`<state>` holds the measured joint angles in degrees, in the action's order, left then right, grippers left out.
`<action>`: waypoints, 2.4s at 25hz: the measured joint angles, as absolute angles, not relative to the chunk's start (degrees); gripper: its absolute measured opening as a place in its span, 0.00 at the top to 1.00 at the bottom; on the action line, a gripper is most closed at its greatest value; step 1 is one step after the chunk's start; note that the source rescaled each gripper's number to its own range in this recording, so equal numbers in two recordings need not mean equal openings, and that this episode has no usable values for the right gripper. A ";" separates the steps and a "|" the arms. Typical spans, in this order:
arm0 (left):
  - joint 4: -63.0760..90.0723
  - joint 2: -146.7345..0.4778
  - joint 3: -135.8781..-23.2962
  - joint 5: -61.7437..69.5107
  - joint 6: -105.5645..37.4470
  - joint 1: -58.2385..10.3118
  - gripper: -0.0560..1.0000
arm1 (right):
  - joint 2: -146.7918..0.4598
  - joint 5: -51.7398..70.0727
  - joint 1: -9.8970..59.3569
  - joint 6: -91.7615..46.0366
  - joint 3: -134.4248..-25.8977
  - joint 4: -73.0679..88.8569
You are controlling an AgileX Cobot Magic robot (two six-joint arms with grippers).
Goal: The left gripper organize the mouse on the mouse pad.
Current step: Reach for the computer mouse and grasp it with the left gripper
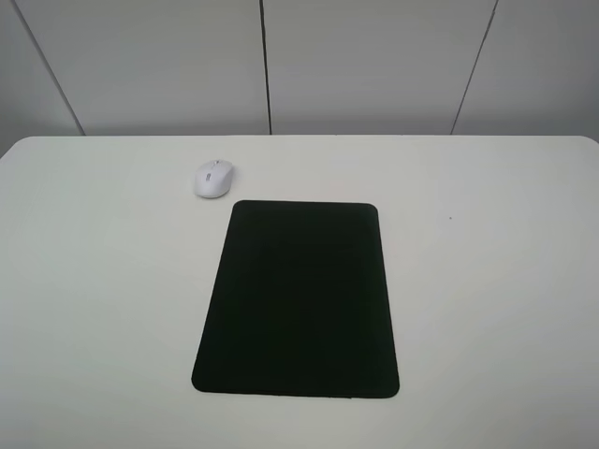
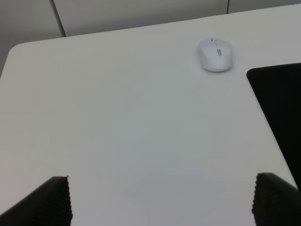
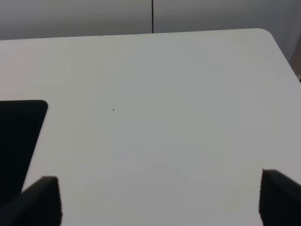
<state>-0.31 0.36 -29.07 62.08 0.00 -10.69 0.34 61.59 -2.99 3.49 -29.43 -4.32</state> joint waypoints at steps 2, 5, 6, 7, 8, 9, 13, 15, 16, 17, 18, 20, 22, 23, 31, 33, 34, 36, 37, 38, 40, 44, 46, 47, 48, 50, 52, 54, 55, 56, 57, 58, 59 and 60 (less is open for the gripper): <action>-0.31 0.36 -29.07 62.08 0.00 -10.69 0.00 | 0.34 61.59 -2.99 3.49 -29.43 -4.32; -0.31 0.36 -29.07 62.08 0.00 -10.69 0.00 | 0.34 61.59 -2.99 3.49 -29.43 -4.32; -0.31 0.36 -29.07 62.08 0.00 -10.69 0.00 | 0.34 61.59 -2.99 3.49 -29.43 -4.32; -0.31 0.36 -29.07 62.08 0.00 -10.76 0.00 | 0.34 61.59 -2.99 3.49 -29.43 -4.32; -0.31 0.36 -29.07 62.08 0.00 -10.99 0.00 | 0.34 61.59 -2.99 3.49 -29.43 -4.32; 0.00 0.36 -29.07 62.08 0.00 -11.27 0.00 | 0.34 61.59 -2.99 3.49 -29.43 -4.32; 0.00 0.36 -29.07 62.08 0.00 -11.41 0.00 | 0.34 61.59 -2.99 3.49 -29.43 -4.32; 0.00 0.36 -29.07 62.08 0.00 -11.41 0.00 | 0.34 61.59 -2.99 3.49 -29.43 -4.32; 0.00 0.36 -29.07 62.08 0.00 -11.41 0.00 | 0.34 61.59 -2.99 3.49 -29.43 -4.32; 0.00 0.36 -29.07 62.08 0.00 -11.41 0.00 | 0.34 61.59 -2.99 3.49 -29.43 -4.32; 0.00 0.36 -29.07 62.08 0.00 -11.41 0.00 | 0.34 61.59 -2.99 3.49 -29.43 -4.32; 0.00 -0.27 -29.07 62.03 0.00 -11.41 0.00 | 0.34 61.59 -2.99 3.49 -29.43 -4.32; 0.00 -3.59 -29.02 62.03 0.00 -11.41 0.00 | 0.34 61.59 -2.99 3.49 -29.43 -4.32; -0.39 -5.81 -29.02 62.03 0.00 -11.41 0.00 | 0.34 61.59 -2.99 3.49 -29.43 -4.32; -4.81 -35.81 -34.34 50.96 -0.68 -11.41 0.00 | 0.34 61.59 -2.99 3.49 -29.43 -4.32; -4.81 -43.86 -37.55 47.03 -1.04 -11.41 0.00 | 0.34 61.59 -2.99 3.49 -29.43 -4.32; -4.81 -48.26 -39.09 45.16 -1.10 -11.41 0.00 | 0.34 61.59 -2.99 3.49 -29.43 -4.32; -4.31 -56.97 -43.36 42.26 -1.20 -11.41 0.00 | 0.34 61.59 -2.99 3.49 -29.43 -4.32; -3.61 -60.70 -45.81 41.43 -1.20 -11.41 0.00 | 0.34 61.59 -2.99 3.49 -29.43 -4.32; -2.51 -64.98 -47.95 40.83 -1.20 -11.41 0.00 | 0.34 61.59 -2.99 3.49 -29.43 -4.32; 0.00 -72.96 -53.34 40.85 -1.23 -11.41 0.00 | 0.34 61.59 -2.99 3.49 -29.43 -4.32; 5.17 -84.99 -63.40 42.90 -1.23 -11.41 0.00 | 0.34 61.59 -2.99 3.49 -29.43 -4.32; 6.91 -90.22 -67.76 44.42 -1.23 -11.41 0.00 | 0.34 61.59 -2.99 3.49 -29.43 -4.32; 7.19 -92.60 -70.04 44.93 -1.23 -11.41 0.00 | 0.34 61.59 -2.99 3.49 -29.43 -4.32; 7.41 -94.48 -72.30 45.61 -1.23 -11.41 0.00 | 0.34 61.59 -2.99 3.49 -29.43 -4.32; 7.53 -98.83 -76.28 47.14 -1.23 -11.41 0.00 | 0.34 61.59 -2.99 3.49 -29.43 -4.32; 7.58 -102.63 -80.00 48.73 -1.23 -11.41 0.00 | 0.34 61.59 -2.99 3.49 -29.43 -4.32; 7.58 -106.57 -83.49 50.40 -1.23 -11.41 0.00 | 0.34 61.59 -2.99 3.49 -29.43 -4.32; 7.58 -108.09 -84.83 50.74 -1.23 -11.41 0.00 | 0.34 61.59 -2.99 3.49 -29.43 -4.32; 7.58 -109.80 -85.67 50.90 -1.23 -11.62 0.00 | 0.34 61.59 -2.99 3.49 -29.43 -4.32; 7.58 -111.41 -86.43 51.03 -1.16 -11.74 0.00 | 0.34 61.59 -2.99 3.49 -29.43 -4.32; 7.58 -112.92 -87.02 51.03 -0.92 -11.93 0.00 | 0.34 61.59 -2.99 3.49 -29.43 -4.32; 7.58 -114.16 -87.54 50.74 -0.60 -12.18 0.00 | 0.34 61.59 -2.99 3.49 -29.43 -4.32; 7.58 -115.55 -88.02 50.02 0.00 -12.58 0.00 | 0.34 61.59 -2.99 3.49 -29.43 -4.32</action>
